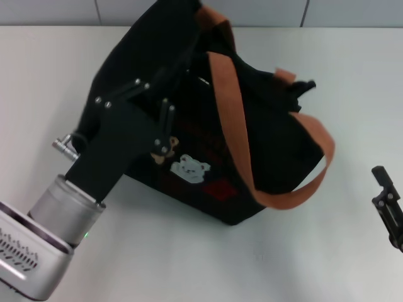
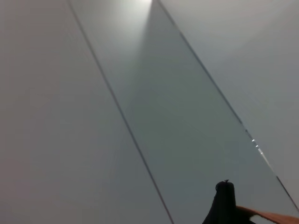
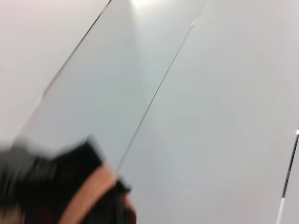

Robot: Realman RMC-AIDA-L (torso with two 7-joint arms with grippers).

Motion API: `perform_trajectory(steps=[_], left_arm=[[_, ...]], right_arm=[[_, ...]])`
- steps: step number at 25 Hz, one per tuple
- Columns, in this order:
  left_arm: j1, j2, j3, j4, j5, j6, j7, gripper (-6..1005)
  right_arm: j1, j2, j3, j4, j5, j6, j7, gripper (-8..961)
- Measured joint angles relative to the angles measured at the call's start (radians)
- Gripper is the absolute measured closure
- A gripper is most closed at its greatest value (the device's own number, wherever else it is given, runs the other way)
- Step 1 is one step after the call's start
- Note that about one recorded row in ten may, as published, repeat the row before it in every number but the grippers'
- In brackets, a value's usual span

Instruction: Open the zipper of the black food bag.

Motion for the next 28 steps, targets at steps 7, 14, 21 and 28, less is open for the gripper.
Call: perform_trajectory(steps=[7, 14, 21, 28], left_arm=[[0.071, 0.000, 0.000, 0.022, 0.003, -0.045, -0.198, 899], [0.063, 0.000, 0.017, 0.025, 0.092, -0.170, -0.286, 899], [0.081, 0.010, 0.037, 0.091, 0.130, -0.125, -0.442, 867], [0.097, 0.013, 0.122, 0.387, 0.243, 0.080, -0.756, 706]], right_arm=[[0.077, -0.001, -0.067, -0.097, -0.029, -0.038, 0.315, 390], [0.152, -0.002, -0.122, -0.226, -0.029, -0.031, 0.586, 175], [0.184, -0.003, -0.192, -0.339, -0.030, -0.036, 0.745, 172], [0.202, -0.003, -0.260, -0.414, -0.030, -0.038, 0.851, 172]])
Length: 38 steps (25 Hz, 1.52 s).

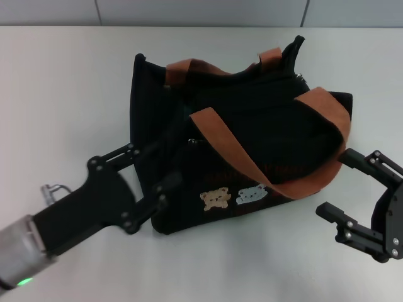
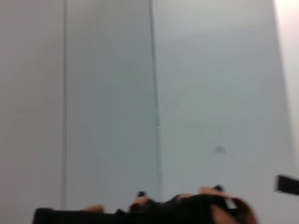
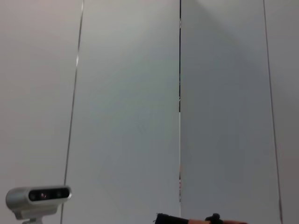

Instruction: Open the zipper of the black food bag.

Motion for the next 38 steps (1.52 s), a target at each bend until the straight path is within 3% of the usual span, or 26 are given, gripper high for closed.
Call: perform_trajectory(steps=[6, 8, 15, 38], left_arm=[[0.018, 0.003, 0.086, 0.233, 0.042, 0.139, -0.243, 514], [0.013, 0.004, 0.171, 0.297, 0.068, 0.159, -0.307, 436], [-0.001, 0.000, 0.249, 0.319, 0.072, 0.153, -0.330, 191], [-0.005, -0.004, 0.242, 0.319, 0.064, 0.143, -0.326, 194]], right_arm=[[0.005, 0.000, -0.045, -0.034, 0.000, 0.000, 0.054, 172], [0.010, 0.000, -0.064, -0.040, 0.000, 0.004, 0.073, 171], [0.033, 0.000, -0.106, -0.079, -0.008, 0.009, 0.169, 171], [0.028, 0.003, -0.098, -0.080, -0.004, 0.020, 0.136, 172]])
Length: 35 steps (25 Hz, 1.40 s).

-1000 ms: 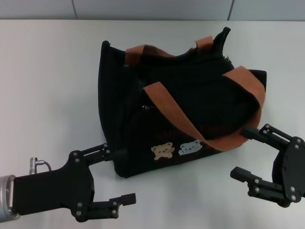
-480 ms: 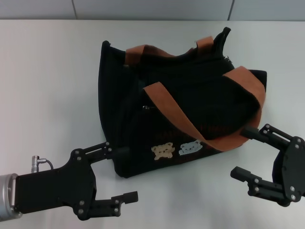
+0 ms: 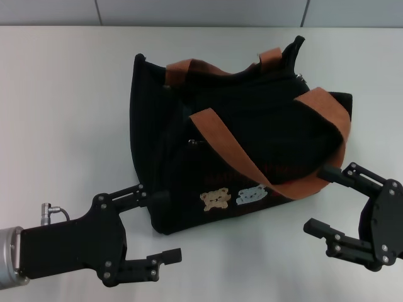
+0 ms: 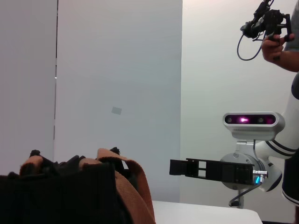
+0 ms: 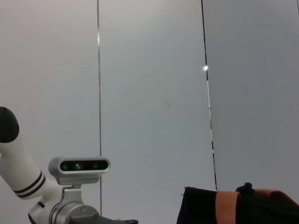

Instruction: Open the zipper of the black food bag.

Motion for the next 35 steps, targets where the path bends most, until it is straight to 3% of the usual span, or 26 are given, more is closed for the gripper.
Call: perform_trajectory(steps=[35], left_arm=[[-0.002, -0.002, -0.001, -0.015, -0.016, -0.002, 0.053, 197]], right_arm=[[0.002, 0.002, -0.008, 0.006, 0.000, 0.024, -0.010, 172]])
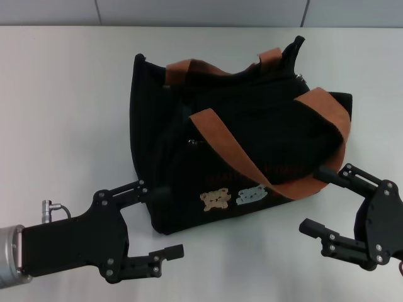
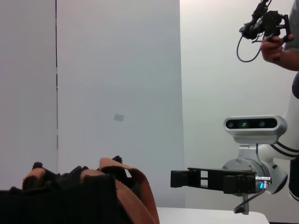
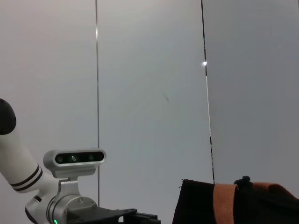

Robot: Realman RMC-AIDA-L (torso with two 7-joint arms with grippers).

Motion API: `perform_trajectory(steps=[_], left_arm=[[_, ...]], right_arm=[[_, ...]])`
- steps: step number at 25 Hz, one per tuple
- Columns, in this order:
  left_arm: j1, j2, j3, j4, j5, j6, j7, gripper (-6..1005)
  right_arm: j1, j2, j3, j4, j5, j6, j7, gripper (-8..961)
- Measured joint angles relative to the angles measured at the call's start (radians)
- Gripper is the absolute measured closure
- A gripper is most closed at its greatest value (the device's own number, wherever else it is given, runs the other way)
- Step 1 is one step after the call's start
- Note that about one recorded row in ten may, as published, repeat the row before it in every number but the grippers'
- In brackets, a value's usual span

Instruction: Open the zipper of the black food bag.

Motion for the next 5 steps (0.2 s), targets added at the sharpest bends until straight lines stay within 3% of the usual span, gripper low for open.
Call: perform_trajectory(steps=[5], left_arm=[[0.000, 0.000, 0.000, -0.004, 0.000, -0.001, 0.013, 197]], right_arm=[[-0.001, 0.000, 0.002, 0.000, 0.000, 0.000, 0.000, 172]])
